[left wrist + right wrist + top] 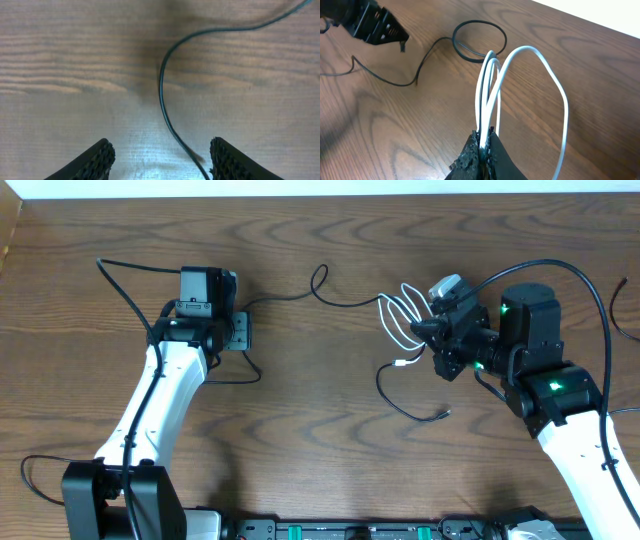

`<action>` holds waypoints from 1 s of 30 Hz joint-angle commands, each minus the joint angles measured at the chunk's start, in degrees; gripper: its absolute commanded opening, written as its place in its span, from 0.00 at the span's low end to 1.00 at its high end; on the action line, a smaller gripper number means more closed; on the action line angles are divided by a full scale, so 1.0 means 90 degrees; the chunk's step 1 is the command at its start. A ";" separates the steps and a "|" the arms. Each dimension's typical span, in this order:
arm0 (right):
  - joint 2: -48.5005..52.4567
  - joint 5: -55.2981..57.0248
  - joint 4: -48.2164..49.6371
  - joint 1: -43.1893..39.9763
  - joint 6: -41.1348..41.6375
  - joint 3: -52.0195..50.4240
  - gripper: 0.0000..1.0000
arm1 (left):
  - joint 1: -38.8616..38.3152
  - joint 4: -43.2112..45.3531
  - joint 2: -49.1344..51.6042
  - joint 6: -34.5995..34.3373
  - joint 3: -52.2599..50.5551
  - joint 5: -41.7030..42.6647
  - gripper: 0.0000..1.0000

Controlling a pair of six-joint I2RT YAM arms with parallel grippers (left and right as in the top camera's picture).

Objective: Untangle cables
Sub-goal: 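Move the left gripper toward the white loops held by the right gripper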

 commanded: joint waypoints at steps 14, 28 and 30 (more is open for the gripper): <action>0.0355 -0.0512 0.0170 0.0005 -0.0206 0.0124 0.01 | -0.0104 0.0418 0.0002 0.0561 0.0143 0.3218 0.63; 0.0364 -0.0529 0.0282 0.0005 -0.0017 0.0124 0.01 | -0.1345 0.1600 0.0002 -0.0141 0.0143 0.4046 0.61; 0.0364 -0.0532 0.0282 0.0005 -0.0017 0.0124 0.01 | -0.1569 0.1569 0.0002 0.0141 0.0143 0.4044 0.62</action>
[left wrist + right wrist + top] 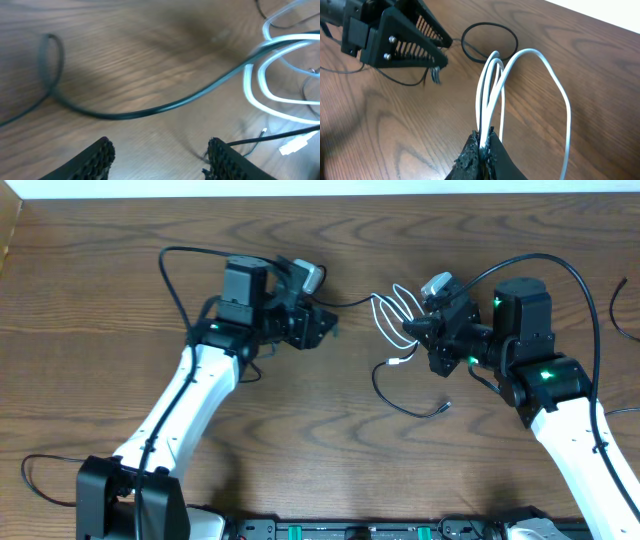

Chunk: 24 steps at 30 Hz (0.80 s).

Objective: Untangle cables
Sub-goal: 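Move the left gripper toward the white loops held by the right gripper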

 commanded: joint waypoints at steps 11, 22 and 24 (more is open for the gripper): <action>-0.0007 -0.0134 -0.0007 0.0005 0.0036 0.0124 0.01 | -0.0668 -0.0306 0.0000 0.2120 0.0138 -0.1496 0.98; -0.0007 -0.0131 -0.0075 0.0005 0.0036 0.0124 0.01 | -0.0668 -0.0333 0.0000 0.1020 0.0138 -0.1358 0.90; -0.0007 -0.0131 -0.0097 0.0002 0.0036 0.0124 0.01 | -0.0663 -0.0345 0.0000 -0.0668 0.0138 -0.1355 0.90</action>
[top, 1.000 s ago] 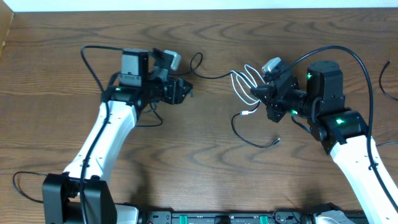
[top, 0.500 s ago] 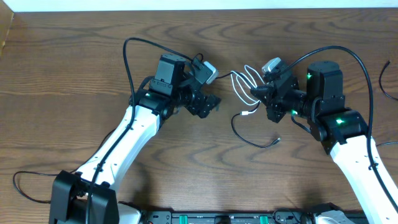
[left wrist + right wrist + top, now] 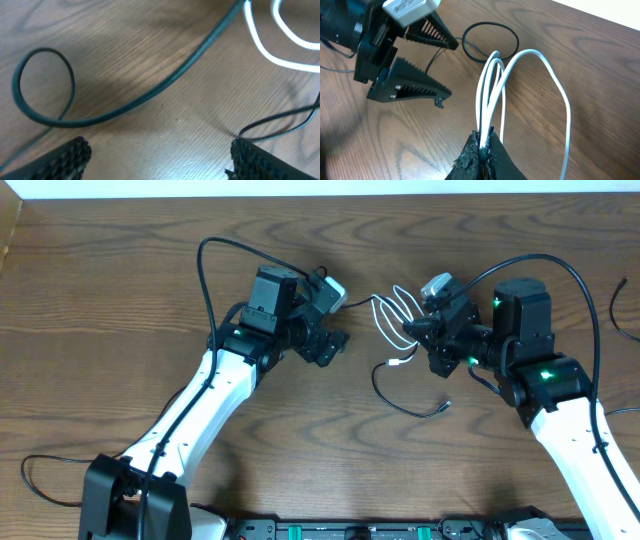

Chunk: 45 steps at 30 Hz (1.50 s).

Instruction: Untangle cables

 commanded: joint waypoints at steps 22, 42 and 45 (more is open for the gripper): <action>-0.0007 -0.0129 -0.0163 0.0005 0.0036 0.0124 0.01 | -0.0005 0.1353 0.0010 -0.9061 0.0138 -0.0112 0.84; -0.0010 -0.1749 0.0328 0.0284 0.0032 0.0124 0.01 | -0.0245 0.1156 0.0204 -1.1574 0.0138 -0.0576 0.77; -0.0010 -0.1756 0.0325 0.0471 0.0032 0.0124 0.01 | -0.0245 0.1161 0.0204 -1.1574 0.0138 -0.0597 0.77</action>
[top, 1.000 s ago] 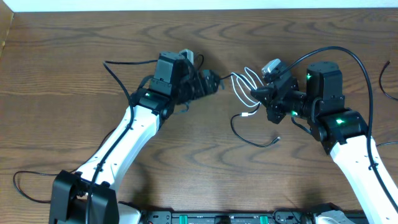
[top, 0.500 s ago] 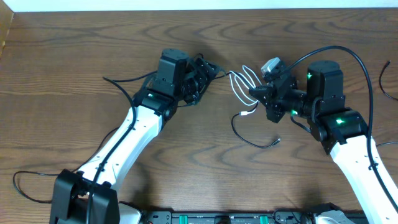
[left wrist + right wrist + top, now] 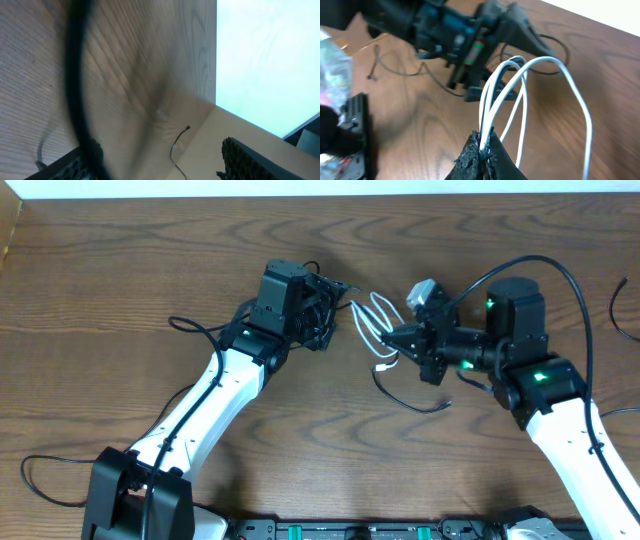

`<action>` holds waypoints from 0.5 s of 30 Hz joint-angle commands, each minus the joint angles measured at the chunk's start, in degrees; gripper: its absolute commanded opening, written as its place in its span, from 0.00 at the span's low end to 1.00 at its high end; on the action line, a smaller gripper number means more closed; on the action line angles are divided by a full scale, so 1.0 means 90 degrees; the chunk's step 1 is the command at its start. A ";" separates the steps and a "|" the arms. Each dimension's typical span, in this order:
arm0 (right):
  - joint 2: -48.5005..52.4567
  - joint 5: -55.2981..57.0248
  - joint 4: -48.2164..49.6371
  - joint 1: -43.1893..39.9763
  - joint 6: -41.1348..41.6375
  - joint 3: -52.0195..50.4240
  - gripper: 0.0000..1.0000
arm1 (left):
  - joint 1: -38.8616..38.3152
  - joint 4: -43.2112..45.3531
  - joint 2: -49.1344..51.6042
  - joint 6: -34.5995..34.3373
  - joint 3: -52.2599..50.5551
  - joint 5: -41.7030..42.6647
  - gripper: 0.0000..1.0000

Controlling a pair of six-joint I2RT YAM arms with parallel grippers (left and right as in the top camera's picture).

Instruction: Untangle cables

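Note:
A white cable (image 3: pixel 372 320) hangs in several loops from my right gripper (image 3: pixel 397 339), which is shut on the gathered strands (image 3: pixel 483 136); the loops (image 3: pixel 535 65) rise in front of it. My left gripper (image 3: pixel 336 293) is turned on its side just left of the loops, its fingers wide apart. In the left wrist view a blurred thick black cable (image 3: pixel 75 75) runs down against the left finger (image 3: pixel 80 162), with nothing gripped between the jaws (image 3: pixel 155 149). A thin black cable (image 3: pixel 415 402) lies on the table under the right gripper.
The wooden table's far edge (image 3: pixel 320 194) is close behind both grippers. Another black cable (image 3: pixel 618 312) lies at the right edge and a thin one (image 3: pixel 30 472) at the lower left. The left arm (image 3: pixel 445 30) fills the space beyond the white loops.
My left gripper has moved toward the table's far edge and turned on its side, now right beside the white loops. The right gripper has shifted slightly left, still holding the white cable.
My left gripper was open over a black cable at the far left. Then it stood open near the middle, then lower and close to the black loop and white cable. Now it sits tilted next to the loops. The right gripper held the white cable throughout.

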 commanded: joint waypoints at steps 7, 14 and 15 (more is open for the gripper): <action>-0.0012 -0.0262 -0.0024 0.0418 -0.0010 0.0124 0.01 | -0.0019 0.0010 0.0068 -0.0107 0.0126 -0.0202 0.39; -0.0010 0.0044 -0.0148 0.0406 -0.0007 0.0124 0.01 | -0.0019 0.0007 0.0068 -0.0104 0.0126 -0.0199 0.08; -0.0010 0.0044 -0.0153 0.0406 -0.0007 0.0124 0.01 | -0.0019 0.0007 0.0068 -0.0104 0.0126 -0.0199 0.08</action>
